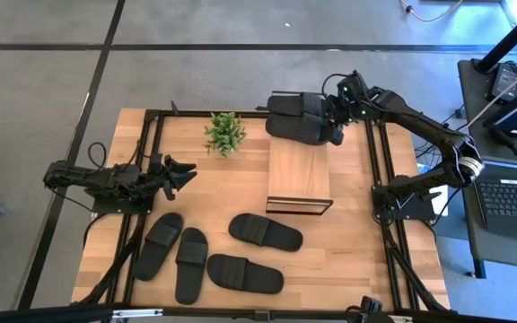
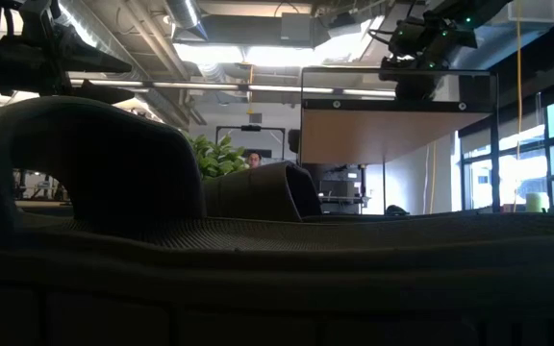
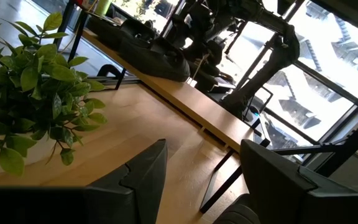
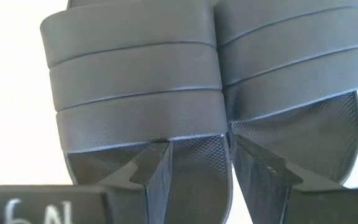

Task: Pick and place slides into the shelf
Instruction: Put the black slide on the shelf

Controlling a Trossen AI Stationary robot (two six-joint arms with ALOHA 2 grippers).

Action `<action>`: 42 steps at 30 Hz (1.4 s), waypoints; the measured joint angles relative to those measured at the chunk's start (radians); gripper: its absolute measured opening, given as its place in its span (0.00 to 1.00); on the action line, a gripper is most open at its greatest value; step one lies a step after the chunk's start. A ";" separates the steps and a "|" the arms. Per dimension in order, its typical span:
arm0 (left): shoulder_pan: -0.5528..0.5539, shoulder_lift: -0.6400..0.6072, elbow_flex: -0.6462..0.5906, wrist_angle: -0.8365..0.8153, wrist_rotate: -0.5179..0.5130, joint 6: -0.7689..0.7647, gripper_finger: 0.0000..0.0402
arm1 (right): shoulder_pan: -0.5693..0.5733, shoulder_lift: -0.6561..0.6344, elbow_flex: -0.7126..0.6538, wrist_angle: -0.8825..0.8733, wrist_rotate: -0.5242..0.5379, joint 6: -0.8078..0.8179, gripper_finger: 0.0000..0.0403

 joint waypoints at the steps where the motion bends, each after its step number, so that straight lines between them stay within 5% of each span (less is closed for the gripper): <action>1: 0.000 0.000 0.000 0.000 0.000 0.000 0.48 | 0.000 0.000 0.000 -0.004 0.002 0.000 0.41; 32: 0.000 0.000 0.000 0.000 0.000 0.001 0.48 | -0.001 -0.034 0.110 -0.076 0.049 0.074 0.41; 42: 0.000 0.000 0.000 0.000 0.000 0.002 0.48 | 0.124 -0.196 0.192 -0.149 -0.276 0.277 0.41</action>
